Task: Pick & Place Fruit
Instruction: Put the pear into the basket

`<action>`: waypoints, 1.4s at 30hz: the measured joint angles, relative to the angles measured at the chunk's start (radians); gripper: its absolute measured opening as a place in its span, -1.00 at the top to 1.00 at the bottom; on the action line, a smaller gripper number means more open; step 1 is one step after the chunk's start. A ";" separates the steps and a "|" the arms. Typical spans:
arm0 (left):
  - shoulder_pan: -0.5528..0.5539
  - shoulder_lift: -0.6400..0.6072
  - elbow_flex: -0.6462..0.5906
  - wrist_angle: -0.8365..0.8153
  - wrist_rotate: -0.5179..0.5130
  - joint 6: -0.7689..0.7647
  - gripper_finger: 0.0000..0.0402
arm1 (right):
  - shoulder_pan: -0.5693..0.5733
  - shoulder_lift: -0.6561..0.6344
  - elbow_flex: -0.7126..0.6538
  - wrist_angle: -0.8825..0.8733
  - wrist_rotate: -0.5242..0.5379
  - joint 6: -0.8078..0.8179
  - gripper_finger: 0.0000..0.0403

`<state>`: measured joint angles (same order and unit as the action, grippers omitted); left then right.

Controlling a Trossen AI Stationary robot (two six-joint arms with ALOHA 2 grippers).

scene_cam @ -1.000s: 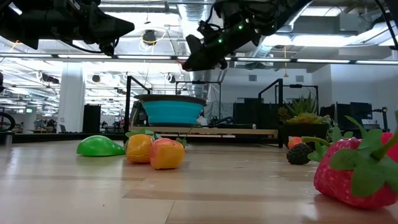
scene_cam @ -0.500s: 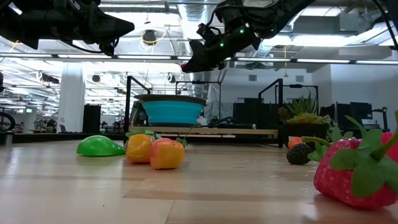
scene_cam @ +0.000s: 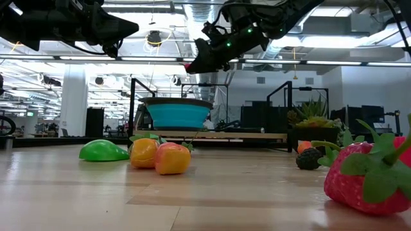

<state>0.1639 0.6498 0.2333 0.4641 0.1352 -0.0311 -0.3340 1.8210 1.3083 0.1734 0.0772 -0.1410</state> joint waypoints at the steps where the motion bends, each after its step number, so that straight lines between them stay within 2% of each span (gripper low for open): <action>1: 0.000 0.000 0.000 0.000 0.000 0.000 0.99 | 0.000 0.000 0.000 0.000 0.000 0.000 0.48; 6: 0.000 0.000 0.000 0.000 0.000 0.000 0.99 | 0.000 0.000 0.000 0.000 0.000 -0.001 0.38; 17: 0.000 0.000 0.000 -0.001 0.000 0.000 0.99 | 0.000 0.000 0.000 -0.012 0.000 -0.010 0.01; 21: 0.000 0.000 0.000 -0.003 0.000 0.000 0.99 | 0.000 0.000 0.000 -0.029 0.000 -0.009 -0.02; 25: 0.000 0.000 0.000 -0.004 0.000 0.000 0.99 | 0.006 -0.003 0.000 -0.050 0.001 -0.009 0.11; 38: 0.000 0.000 0.000 -0.009 0.000 0.000 0.99 | 0.082 -0.008 0.000 -0.124 0.000 -0.051 0.94; 42: 0.000 0.000 0.000 -0.013 0.000 0.000 0.99 | 0.118 -0.041 0.000 -0.221 0.001 -0.031 0.96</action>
<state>0.1641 0.6502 0.2333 0.4512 0.1352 -0.0311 -0.2155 1.7798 1.3079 -0.0480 0.0781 -0.1718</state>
